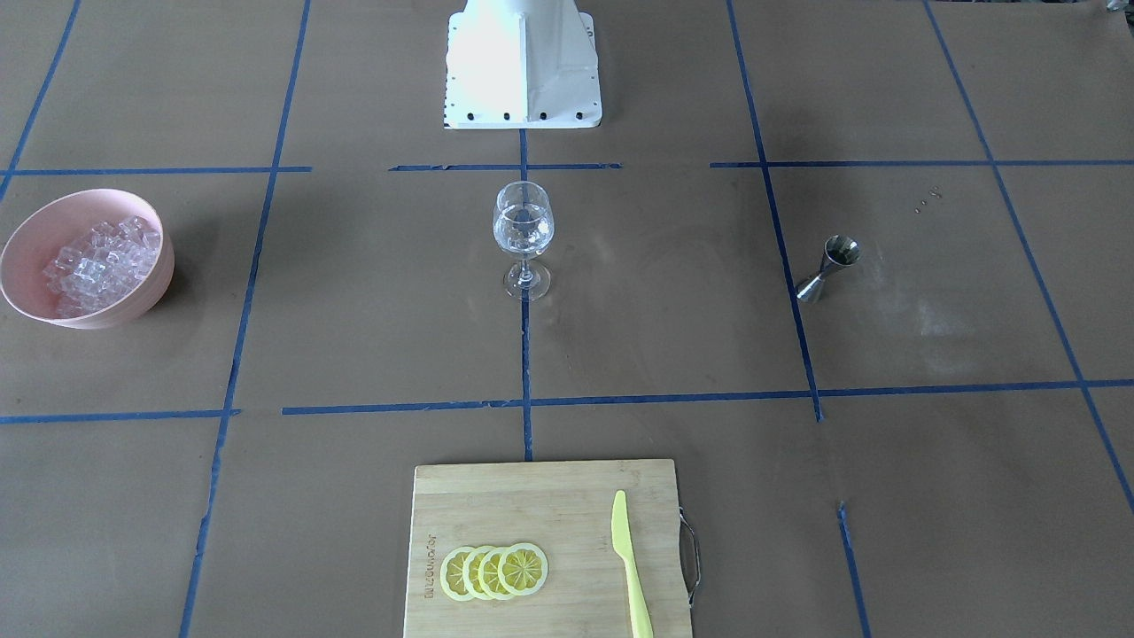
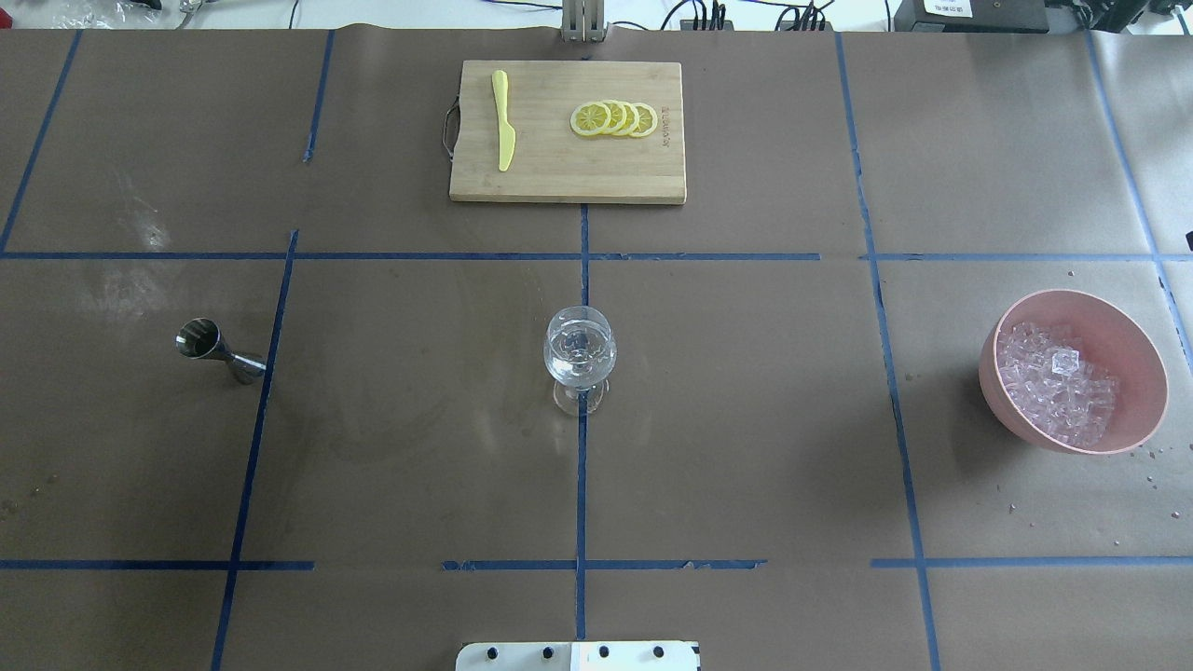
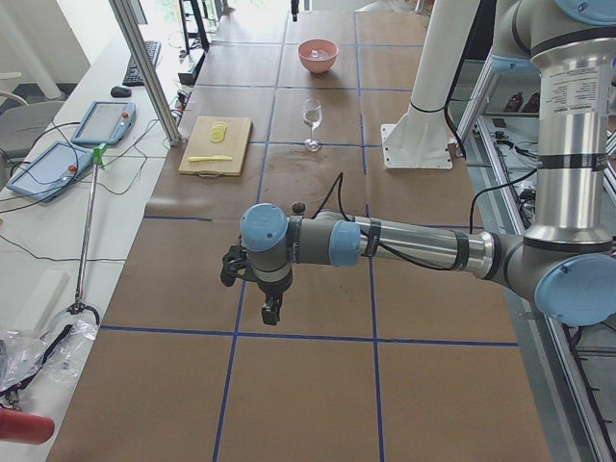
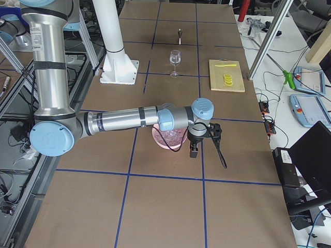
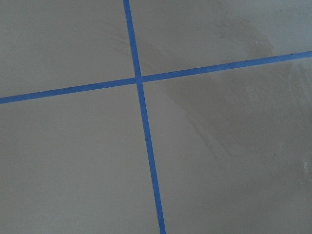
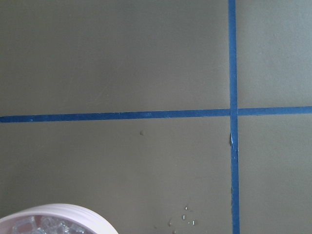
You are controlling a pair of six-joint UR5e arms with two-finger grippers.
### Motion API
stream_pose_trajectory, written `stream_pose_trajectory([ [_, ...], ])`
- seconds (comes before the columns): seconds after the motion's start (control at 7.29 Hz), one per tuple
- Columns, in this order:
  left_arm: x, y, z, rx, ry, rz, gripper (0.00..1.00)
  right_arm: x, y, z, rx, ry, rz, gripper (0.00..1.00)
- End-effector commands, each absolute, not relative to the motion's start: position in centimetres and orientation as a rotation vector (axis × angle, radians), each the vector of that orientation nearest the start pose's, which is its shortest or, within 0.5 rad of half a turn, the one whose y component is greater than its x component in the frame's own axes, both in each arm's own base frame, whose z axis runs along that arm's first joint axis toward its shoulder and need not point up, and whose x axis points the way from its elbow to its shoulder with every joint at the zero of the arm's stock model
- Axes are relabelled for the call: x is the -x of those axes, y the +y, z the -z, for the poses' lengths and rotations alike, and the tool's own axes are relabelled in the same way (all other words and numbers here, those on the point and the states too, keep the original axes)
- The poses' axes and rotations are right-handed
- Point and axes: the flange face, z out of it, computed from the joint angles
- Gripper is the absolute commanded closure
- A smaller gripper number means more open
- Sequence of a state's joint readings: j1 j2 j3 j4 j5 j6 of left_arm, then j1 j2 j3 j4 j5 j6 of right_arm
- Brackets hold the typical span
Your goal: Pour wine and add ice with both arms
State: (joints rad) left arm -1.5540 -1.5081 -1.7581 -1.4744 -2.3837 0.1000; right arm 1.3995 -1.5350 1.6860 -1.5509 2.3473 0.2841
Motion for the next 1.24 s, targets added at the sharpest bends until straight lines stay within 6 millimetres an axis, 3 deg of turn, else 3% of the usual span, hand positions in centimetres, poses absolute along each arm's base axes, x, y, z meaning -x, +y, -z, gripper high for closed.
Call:
stream_pose_trajectory([
  [0.0,5.8,-47.1,-57.4,-0.135,0.790,-0.153,0.00,2.4,-51.4,-58.4,0.021,-0.791,-0.043,0.00],
  [0.14,5.9,-46.9,-54.8,-0.181,0.787,-0.168,0.00,2.4,-51.3,-58.3,0.020,-0.793,-0.042,0.00],
  [0.41,5.8,-47.0,-55.8,-0.164,0.768,-0.163,0.00,2.4,-51.3,-58.2,0.018,-0.793,-0.040,0.00],
  [0.55,5.8,-46.9,-55.2,-0.181,0.781,-0.172,0.00,2.4,-51.3,-58.2,0.018,-0.794,-0.041,0.00],
  [0.82,5.2,-46.7,-51.7,-0.273,0.851,-0.220,0.00,2.4,-51.3,-58.3,0.018,-0.795,-0.039,0.00],
  [0.96,4.8,-46.8,-51.4,-0.281,0.882,-0.230,0.00,2.5,-51.4,-58.4,-0.014,-0.800,-0.025,0.00],
  [1.1,4.5,-46.8,-49.1,-0.367,0.921,-0.277,0.00,2.6,-51.2,-58.8,-0.015,-0.803,-0.022,0.00],
])
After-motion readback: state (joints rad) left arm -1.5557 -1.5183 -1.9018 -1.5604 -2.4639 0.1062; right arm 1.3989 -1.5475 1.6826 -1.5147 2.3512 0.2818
